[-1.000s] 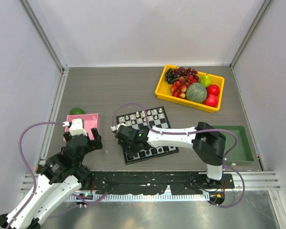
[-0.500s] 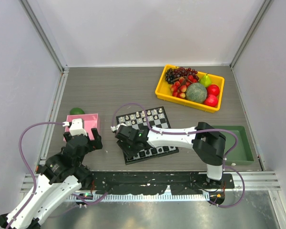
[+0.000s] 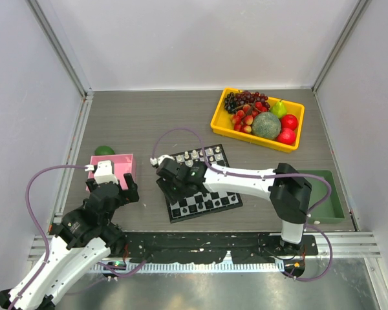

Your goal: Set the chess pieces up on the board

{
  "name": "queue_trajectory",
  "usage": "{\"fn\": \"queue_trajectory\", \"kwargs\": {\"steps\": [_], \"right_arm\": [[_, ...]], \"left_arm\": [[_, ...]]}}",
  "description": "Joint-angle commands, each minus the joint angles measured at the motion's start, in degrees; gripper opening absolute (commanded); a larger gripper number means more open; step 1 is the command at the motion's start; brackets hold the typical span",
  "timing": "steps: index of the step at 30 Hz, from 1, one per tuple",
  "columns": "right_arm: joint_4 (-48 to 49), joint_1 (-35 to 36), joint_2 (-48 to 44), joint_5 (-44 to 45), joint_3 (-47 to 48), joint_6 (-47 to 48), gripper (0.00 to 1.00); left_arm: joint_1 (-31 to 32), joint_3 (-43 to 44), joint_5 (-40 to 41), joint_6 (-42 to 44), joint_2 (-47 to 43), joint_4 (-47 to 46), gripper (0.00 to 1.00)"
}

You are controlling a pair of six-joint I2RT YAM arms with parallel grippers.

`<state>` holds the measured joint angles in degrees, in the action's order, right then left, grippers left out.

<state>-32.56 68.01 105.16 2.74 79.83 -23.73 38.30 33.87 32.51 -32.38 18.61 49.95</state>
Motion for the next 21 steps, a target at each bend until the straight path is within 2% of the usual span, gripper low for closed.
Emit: {"fn": "queue_trajectory", "kwargs": {"steps": [1, 13, 21], "right_arm": [[0.3, -2.9, -1.5, 1.8, 3.8, 1.0, 0.42], [-1.4, -4.2, 7.0, -0.5, 11.1, 3.0, 0.42], [-2.2, -4.1, 9.8, -0.3, 11.9, 2.8, 0.42]], "left_arm": [[0.2, 0.0, 1.5, 0.2, -0.6, -2.2, 0.99], [0.2, 0.0, 1.7, 0.1, -0.5, -2.1, 0.99], [0.1, 0.0, 1.8, -0.1, -0.5, -2.1, 0.99]]}}
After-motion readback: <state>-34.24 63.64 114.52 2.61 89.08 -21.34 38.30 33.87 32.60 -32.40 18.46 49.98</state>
